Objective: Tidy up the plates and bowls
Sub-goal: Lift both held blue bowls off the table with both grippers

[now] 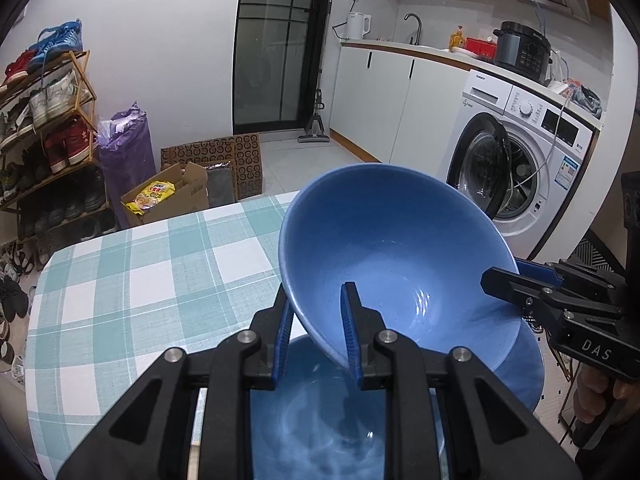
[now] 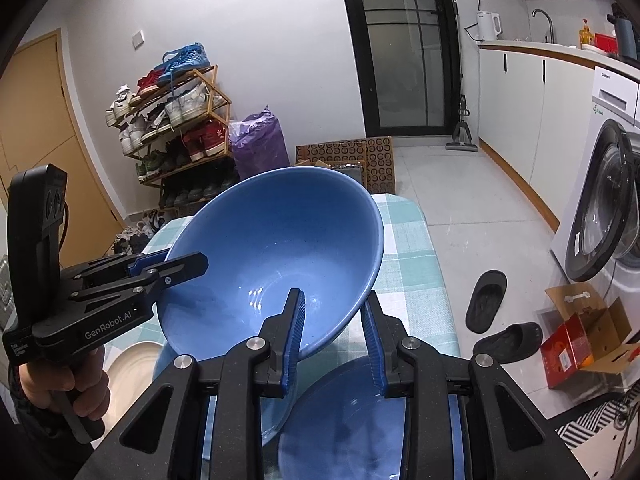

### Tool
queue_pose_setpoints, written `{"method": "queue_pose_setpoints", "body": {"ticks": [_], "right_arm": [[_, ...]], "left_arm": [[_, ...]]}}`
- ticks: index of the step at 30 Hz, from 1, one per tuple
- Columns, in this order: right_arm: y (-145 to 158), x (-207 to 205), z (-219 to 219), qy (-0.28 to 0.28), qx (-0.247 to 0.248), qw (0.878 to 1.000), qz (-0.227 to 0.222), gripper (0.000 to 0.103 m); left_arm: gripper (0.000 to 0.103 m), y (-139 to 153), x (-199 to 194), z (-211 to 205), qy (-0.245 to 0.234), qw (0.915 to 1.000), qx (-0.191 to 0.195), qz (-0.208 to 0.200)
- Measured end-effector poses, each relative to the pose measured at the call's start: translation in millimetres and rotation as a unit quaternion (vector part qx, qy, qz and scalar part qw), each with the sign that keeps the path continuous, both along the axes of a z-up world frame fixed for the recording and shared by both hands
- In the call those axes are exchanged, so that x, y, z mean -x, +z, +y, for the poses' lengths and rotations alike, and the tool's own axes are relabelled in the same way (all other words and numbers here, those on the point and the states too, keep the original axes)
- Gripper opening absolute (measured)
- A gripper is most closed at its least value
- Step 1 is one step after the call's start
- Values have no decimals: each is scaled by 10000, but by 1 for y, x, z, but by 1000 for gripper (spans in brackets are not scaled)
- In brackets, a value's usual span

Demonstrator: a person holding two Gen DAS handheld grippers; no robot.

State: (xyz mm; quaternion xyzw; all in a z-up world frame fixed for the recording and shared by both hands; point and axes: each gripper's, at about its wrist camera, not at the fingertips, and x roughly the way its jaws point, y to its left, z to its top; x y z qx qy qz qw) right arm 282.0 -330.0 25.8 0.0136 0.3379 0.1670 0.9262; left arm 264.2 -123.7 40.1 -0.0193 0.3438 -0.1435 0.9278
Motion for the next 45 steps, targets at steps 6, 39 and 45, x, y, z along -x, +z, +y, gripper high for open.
{"method": "queue_pose_setpoints", "body": {"ticks": [6,39,45], "right_arm": [[-1,14,1,38,-107,9999,-42,29],[-34,70,30,347,-480,9982,35,29],[-40,73,32,399,-563,9976,82,29]], "left_arm": [[22,0,13,4,51,10000,-28,-30],[22,-20,65,25,342,9987,-363,75],[22,-24,66,27,404,9983,-406,133]]}}
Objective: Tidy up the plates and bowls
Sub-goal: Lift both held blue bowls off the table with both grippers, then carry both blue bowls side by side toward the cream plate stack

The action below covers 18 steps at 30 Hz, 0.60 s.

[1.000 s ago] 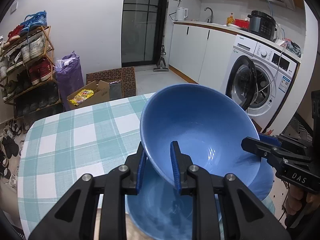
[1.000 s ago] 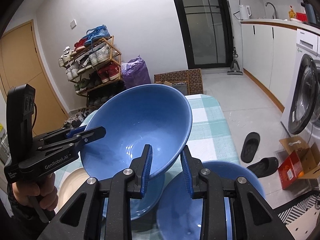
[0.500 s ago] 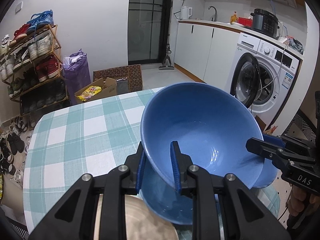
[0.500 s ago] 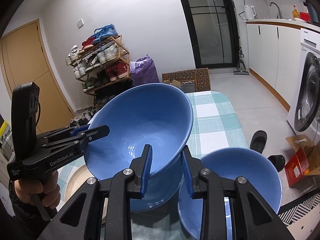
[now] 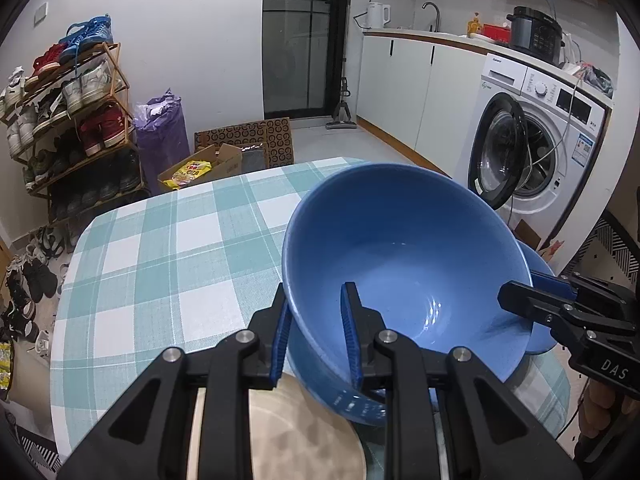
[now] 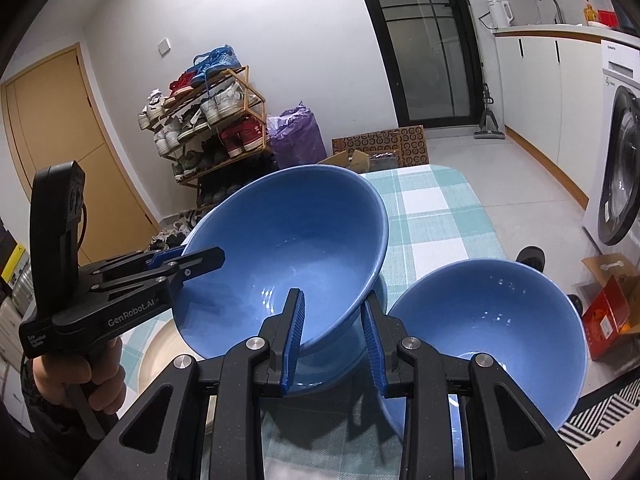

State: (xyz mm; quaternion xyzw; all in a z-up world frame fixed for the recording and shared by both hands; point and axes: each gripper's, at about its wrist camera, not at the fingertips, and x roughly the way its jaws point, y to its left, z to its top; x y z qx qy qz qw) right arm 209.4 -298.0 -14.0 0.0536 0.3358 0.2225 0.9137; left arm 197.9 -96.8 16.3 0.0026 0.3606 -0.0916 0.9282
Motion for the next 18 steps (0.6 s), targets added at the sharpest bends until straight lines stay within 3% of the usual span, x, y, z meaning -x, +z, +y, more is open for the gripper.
{"method": "queue_pose_setpoints", "body": {"ticks": [18], "right_arm": [[-13,-3,14,162,181,9996,147,29]], "left_arm": [[22,-17,4,8,105,9997,-44,196]]}}
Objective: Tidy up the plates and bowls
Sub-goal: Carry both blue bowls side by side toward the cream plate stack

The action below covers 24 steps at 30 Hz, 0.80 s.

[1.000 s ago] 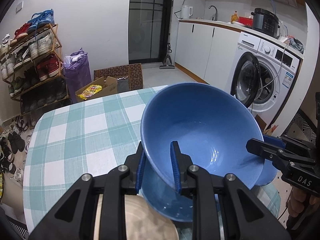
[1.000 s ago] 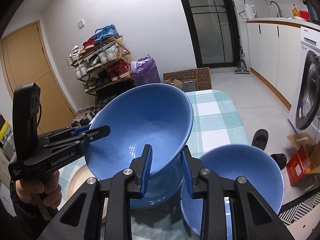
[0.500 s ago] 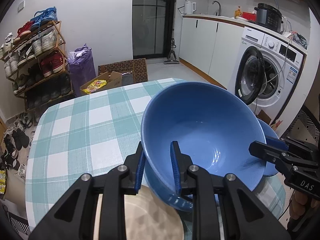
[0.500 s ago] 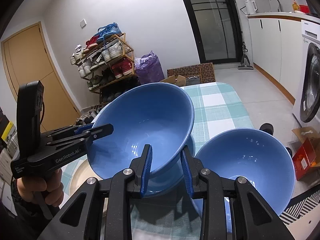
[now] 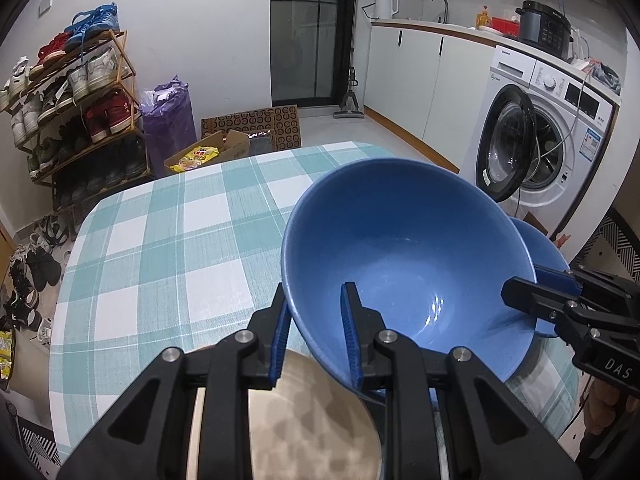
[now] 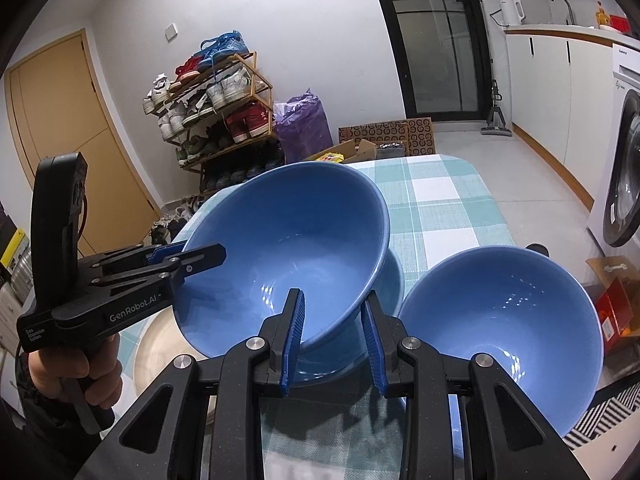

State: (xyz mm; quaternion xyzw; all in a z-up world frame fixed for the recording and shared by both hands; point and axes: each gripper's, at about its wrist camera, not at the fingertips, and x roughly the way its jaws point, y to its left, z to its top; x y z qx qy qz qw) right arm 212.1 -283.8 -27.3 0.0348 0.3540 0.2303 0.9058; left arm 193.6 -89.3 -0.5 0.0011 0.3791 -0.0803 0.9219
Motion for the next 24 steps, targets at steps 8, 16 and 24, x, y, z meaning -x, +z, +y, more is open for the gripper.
{"method": "queue_pose_setpoints", "body": {"ticks": [8,16,24], "right_arm": [[-3,-6,-1,-27,37,10000,86,29],[-7,-8,0,-46,76,9999,125,29],[-12,-11,3,-39,109,9997,194,29]], "left_arm": [[22,-7,-3,-3,-8,9999,-36,102],[22,-13,-5,-2,-4,9998,-62,188],[22,-19,-7,-1,19,9996,-64,265]]}}
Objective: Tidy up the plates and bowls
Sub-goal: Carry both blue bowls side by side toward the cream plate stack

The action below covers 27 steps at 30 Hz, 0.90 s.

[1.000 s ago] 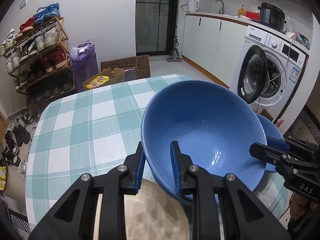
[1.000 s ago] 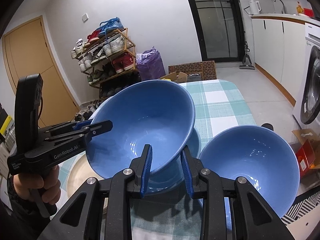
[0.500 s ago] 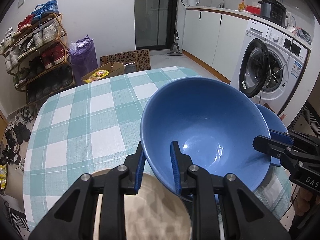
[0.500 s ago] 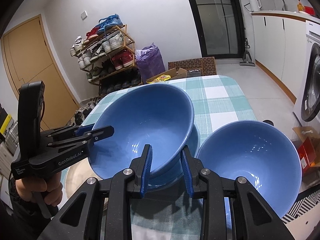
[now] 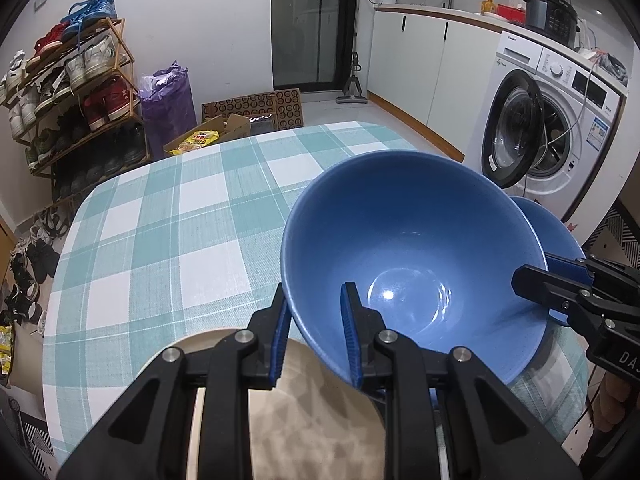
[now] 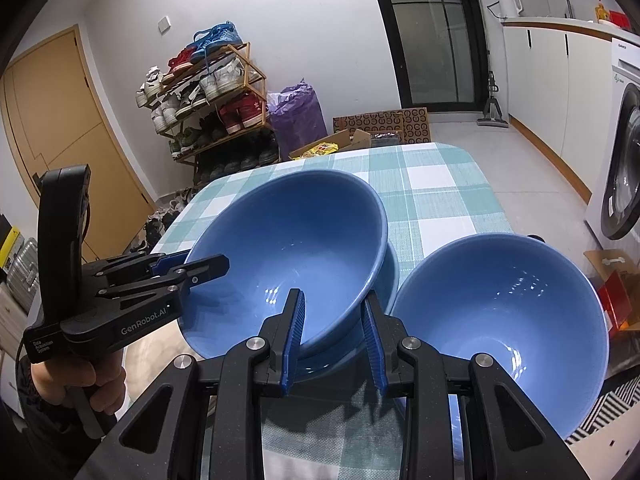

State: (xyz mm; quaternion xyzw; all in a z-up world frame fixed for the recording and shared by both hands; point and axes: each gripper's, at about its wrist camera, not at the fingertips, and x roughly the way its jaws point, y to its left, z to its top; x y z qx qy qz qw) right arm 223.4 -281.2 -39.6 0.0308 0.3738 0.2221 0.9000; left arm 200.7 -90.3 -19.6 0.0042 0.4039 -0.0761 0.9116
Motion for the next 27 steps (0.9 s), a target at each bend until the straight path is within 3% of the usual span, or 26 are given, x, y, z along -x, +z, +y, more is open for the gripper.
{"method": "queue_pose_setpoints", "body": {"ticks": [27], "right_arm": [[-13,-7,20,-81,299,9995,116,30]], "left_arm": [[23,-16,-2,-4,-52,9997,-136,172]]}}
